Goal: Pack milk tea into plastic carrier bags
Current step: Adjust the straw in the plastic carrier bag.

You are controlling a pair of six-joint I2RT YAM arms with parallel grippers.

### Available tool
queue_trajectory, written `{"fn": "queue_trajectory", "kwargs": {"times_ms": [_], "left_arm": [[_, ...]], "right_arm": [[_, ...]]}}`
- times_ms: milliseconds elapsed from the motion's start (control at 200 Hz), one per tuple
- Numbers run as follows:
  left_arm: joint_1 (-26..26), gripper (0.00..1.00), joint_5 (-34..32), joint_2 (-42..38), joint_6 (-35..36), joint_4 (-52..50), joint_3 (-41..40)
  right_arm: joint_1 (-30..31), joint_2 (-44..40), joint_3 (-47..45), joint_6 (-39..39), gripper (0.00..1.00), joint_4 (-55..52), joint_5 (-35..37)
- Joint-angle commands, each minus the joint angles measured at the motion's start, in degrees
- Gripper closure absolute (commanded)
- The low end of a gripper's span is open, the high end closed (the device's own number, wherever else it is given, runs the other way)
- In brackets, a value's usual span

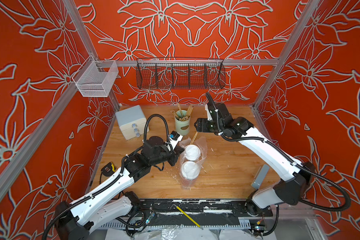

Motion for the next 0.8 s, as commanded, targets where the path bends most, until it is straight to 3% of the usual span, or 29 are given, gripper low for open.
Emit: {"fn": "queue_trajectory", "kwargs": {"times_ms": [0, 110, 165, 280, 330, 560, 641, 796], "left_arm": [[-0.37, 1.0, 0.73, 0.08, 0.16, 1.1, -0.48], [-0.37, 1.0, 0.91, 0.25, 0.33, 1.45, -0.6], [-0.41, 1.0, 0.78, 0.27, 0.34, 1.48, -0.6], [-0.37, 1.0, -0.06, 0.23, 0.51, 1.03, -0.6], [-0.37, 1.0, -0.19, 0.23, 0.6, 0.94, -0.54], [-0.37, 1.0, -0.41, 0.32, 0.73, 0.76, -0.34], [-0.32, 1.0, -0.22, 0.31, 0.69, 0.76, -0.5], [-0.37, 1.0, 0.47, -0.03, 0.6, 0.85, -0.43]], "right_arm": [[-0.27, 1.22, 0.06, 1.68, 0.24, 2.36, -1.68], [-0.27, 2.8, 1.02, 1.22, 0.43, 3.01, -3.62], [-0.27, 3.61, 1.62, 0.51, 0.63, 3.22, -5.89], [-0.23, 4.79, 2.24, 1.06, 0.9, 2.26, -8.64], [-0.19, 5.16, 2.27, 0.94, 0.96, 1.73, -9.91], [1.77, 6.76, 2.83, -1.14, 0.91, -1.52, -12.12], [2.36, 7.96, 4.34, -1.92, 0.66, -4.32, -12.45], [2.48, 6.42, 7.39, -3.56, 0.33, -7.48, -7.91]]}}
